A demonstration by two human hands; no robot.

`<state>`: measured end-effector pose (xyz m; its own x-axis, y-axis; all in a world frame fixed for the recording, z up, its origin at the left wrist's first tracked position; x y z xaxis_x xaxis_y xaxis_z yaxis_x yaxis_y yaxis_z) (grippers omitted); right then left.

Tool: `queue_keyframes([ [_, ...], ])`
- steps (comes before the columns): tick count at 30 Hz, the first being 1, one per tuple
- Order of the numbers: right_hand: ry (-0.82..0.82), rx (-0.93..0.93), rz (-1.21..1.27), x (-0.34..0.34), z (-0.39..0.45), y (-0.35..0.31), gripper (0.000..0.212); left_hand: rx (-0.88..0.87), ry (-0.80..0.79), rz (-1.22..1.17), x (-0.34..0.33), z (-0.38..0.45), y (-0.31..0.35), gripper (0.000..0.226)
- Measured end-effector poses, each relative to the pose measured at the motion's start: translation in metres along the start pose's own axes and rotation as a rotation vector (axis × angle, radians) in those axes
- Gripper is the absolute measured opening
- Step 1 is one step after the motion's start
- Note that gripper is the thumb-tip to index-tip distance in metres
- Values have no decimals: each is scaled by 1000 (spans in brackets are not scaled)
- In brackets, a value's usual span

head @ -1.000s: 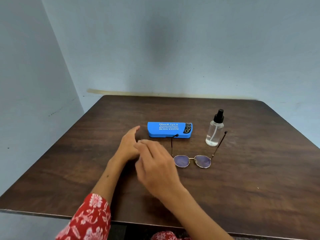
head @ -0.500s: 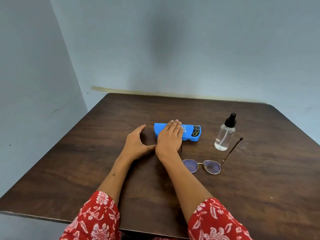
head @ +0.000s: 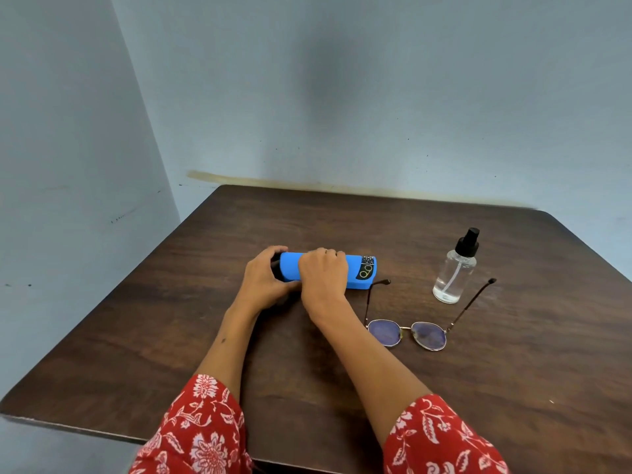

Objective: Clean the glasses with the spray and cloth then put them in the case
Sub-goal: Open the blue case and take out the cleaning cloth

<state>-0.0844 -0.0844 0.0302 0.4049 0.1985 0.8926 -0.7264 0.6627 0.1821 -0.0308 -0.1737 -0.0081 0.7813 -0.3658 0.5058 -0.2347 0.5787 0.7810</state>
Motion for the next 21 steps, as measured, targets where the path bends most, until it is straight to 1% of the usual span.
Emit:
queue_keyframes([
  [2, 8, 47, -13, 2, 1, -4, 23, 24, -32, -23, 0, 0, -2, 64],
  [4, 20, 86, -40, 3, -1, -6, 21, 34, -48, -35, -1, 1, -4, 63],
  [11, 9, 122, -25, 2, 2, -13, 23, 58, -44, -78, 0, 2, -9, 69],
  [14, 24, 79, 59, 11, 9, -6, 25, 43, -47, -88, 1, 2, -7, 76],
  [16, 13, 31, 131, 18, 17, 2, 25, 42, -46, -86, 1, 2, -7, 84],
  [19, -12, -51, 212, 27, 28, 13, 19, 72, -59, -99, 0, 3, -9, 97],
  [21, -23, -116, 270, 29, 33, 18, 17, 94, -85, -120, -2, 3, -10, 101],
])
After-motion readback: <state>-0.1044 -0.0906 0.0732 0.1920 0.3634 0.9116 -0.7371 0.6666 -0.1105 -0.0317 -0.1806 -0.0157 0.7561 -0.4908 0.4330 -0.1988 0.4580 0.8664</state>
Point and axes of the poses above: each hand's wrist, its own z-axis towards the middle knuckle, its own x-axis out of the back of the hand, y = z × x, the point moved 6 cm from there along z, towards the middle knuckle, and after that the axes turned 12 degrees about y, right-handed, at the moved point
